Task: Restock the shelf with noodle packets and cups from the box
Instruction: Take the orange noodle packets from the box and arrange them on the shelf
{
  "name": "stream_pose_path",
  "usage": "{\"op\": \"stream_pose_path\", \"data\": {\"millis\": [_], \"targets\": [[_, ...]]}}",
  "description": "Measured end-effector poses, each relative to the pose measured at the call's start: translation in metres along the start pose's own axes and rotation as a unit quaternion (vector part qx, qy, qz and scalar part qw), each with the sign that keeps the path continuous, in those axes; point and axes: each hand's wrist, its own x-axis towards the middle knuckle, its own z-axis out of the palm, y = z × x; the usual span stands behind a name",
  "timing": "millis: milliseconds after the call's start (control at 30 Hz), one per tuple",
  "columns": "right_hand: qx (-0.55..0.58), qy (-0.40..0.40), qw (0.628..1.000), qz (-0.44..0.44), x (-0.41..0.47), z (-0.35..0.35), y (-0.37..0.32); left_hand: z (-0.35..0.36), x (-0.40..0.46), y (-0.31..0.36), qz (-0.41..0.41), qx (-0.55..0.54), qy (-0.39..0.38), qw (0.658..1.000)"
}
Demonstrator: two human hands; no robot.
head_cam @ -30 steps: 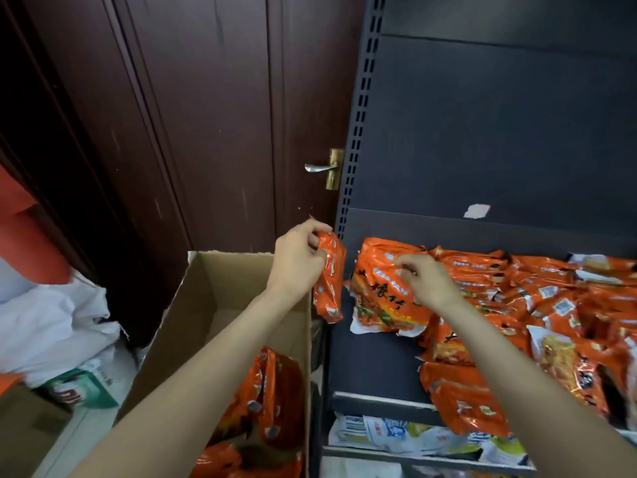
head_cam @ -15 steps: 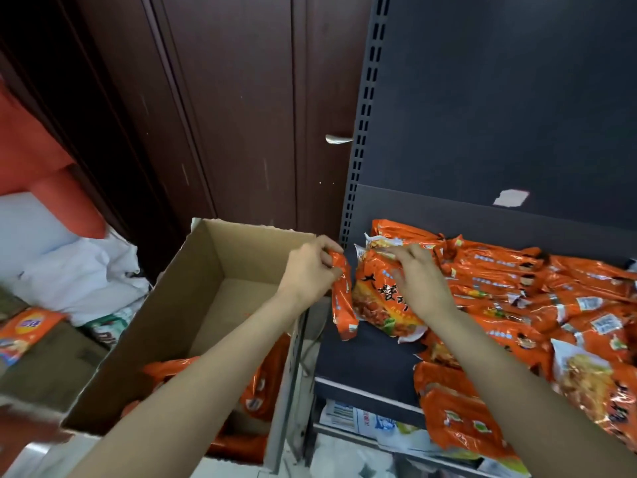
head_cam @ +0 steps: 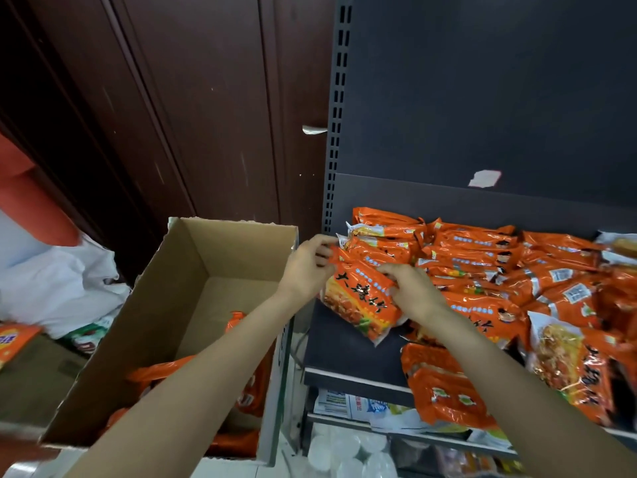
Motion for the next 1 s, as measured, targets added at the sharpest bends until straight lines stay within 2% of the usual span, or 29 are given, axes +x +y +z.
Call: {"op": "stream_pose_path", "data": {"millis": [67, 167, 233, 367, 567, 700, 833, 933, 1000], "targets": [[-0.064, 0.018, 0.998, -0.002, 0.0, -0.001, 0.002, 0.001, 0.0, -0.013, 0.017, 0.078, -0.01, 0.997], [-0.152, 0.054, 0.986, -0.049, 0.0, 0.004, -0.002, 0.009, 0.0, -0.021, 0.004, 0.089, -0.072, 0.993], [-0.183, 0.062, 0.98, -0.053, 0.001, 0.007, -0.006, 0.015, 0.0, -0.021, -0.005, 0.09, -0.081, 0.993], [-0.149, 0.077, 0.985, -0.05, 0.001, 0.005, -0.009, 0.017, 0.003, -0.018, -0.006, 0.096, -0.059, 0.994], [-0.082, 0.115, 0.985, -0.102, -0.01, 0.013, -0.037, -0.007, -0.016, -0.02, 0.048, 0.161, 0.004, 0.986], [-0.006, 0.075, 0.988, -0.138, -0.01, 0.036, -0.08, -0.057, -0.042, -0.037, 0.044, 0.196, 0.077, 0.977], [0.023, 0.018, 0.989, -0.145, -0.008, 0.074, -0.131, -0.121, -0.07, -0.073, 0.001, 0.231, 0.106, 0.967], [0.024, -0.016, 0.993, -0.117, -0.007, 0.11, -0.17, -0.159, -0.085, -0.109, -0.039, 0.242, 0.089, 0.965], [0.021, -0.045, 0.995, -0.082, -0.006, 0.136, -0.187, -0.173, -0.092, -0.13, -0.057, 0.258, 0.046, 0.963]]}}
